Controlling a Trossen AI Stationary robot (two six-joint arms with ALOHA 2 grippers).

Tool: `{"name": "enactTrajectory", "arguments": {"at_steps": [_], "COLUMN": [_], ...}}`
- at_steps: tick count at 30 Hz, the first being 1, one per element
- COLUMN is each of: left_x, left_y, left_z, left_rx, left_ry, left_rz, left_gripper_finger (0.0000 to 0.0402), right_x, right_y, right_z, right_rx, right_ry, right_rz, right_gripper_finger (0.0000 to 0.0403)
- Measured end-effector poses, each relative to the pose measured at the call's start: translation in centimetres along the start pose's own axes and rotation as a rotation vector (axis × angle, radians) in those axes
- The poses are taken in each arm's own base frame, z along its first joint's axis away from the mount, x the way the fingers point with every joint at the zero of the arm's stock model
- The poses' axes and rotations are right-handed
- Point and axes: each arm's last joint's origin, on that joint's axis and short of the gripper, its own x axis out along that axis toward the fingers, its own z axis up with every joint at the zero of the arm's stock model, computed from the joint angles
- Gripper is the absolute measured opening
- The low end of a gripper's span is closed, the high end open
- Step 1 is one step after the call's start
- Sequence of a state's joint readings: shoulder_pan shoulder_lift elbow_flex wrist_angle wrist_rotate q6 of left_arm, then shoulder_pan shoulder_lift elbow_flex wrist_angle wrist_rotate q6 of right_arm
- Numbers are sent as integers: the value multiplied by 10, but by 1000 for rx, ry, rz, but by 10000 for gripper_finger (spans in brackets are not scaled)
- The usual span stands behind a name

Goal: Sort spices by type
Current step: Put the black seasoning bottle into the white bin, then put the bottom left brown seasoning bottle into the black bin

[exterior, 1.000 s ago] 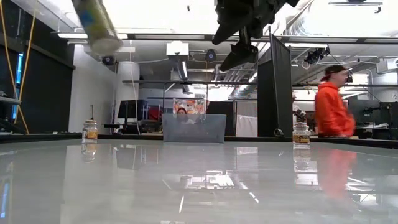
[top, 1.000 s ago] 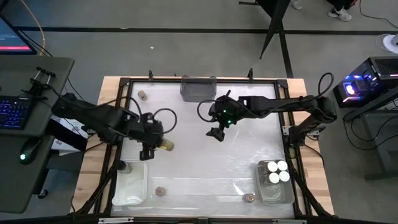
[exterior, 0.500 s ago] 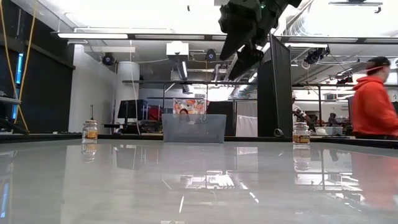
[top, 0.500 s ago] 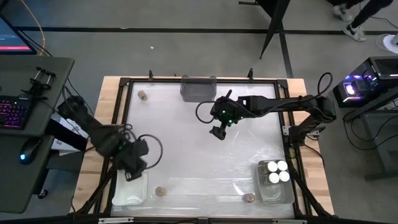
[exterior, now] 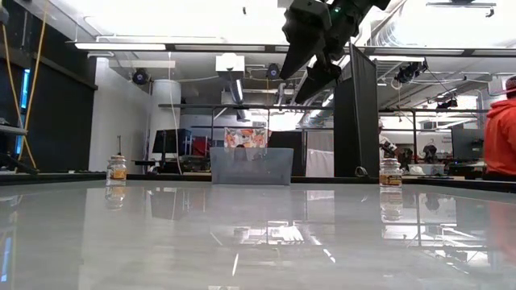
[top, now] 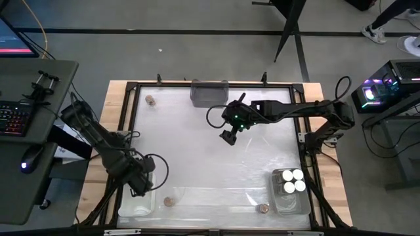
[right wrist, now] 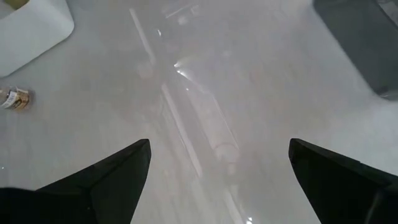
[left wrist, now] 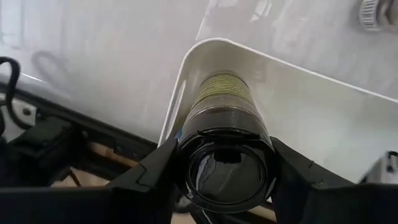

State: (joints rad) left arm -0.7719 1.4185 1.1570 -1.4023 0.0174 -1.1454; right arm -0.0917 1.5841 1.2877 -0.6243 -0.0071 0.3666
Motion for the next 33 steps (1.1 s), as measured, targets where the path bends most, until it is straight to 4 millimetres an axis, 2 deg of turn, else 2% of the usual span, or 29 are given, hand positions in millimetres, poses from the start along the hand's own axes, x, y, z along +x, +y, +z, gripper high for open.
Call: {"name": "enactTrajectory", "arguments": {"at_steps": [6, 9, 16, 21, 27, 33], "left_x": [25, 31, 34, 33, 21, -23], "left_y": [1, 4, 4, 4, 12, 32], "left_z": [-1, -2, -2, -2, -7, -8], "left_rx": [48, 72, 81, 82, 67, 32], "left_ry": [48, 58, 49, 45, 35, -61], "left_rz": [5, 24, 23, 15, -55, -202], "left_gripper_finger": [166, 167, 247, 264, 267, 268], "right_x": [0, 0, 0, 0, 0, 0], "right_y": [0, 0, 0, 0, 0, 1], "right_z": [0, 0, 0, 0, 0, 0], "right_rx": [25, 30, 44, 44, 44, 28], "right_ry": [0, 0, 0, 0, 1, 9], "right_rz": [0, 0, 0, 0, 0, 21], "right_gripper_finger": [378, 378, 378, 378, 378, 378]}}
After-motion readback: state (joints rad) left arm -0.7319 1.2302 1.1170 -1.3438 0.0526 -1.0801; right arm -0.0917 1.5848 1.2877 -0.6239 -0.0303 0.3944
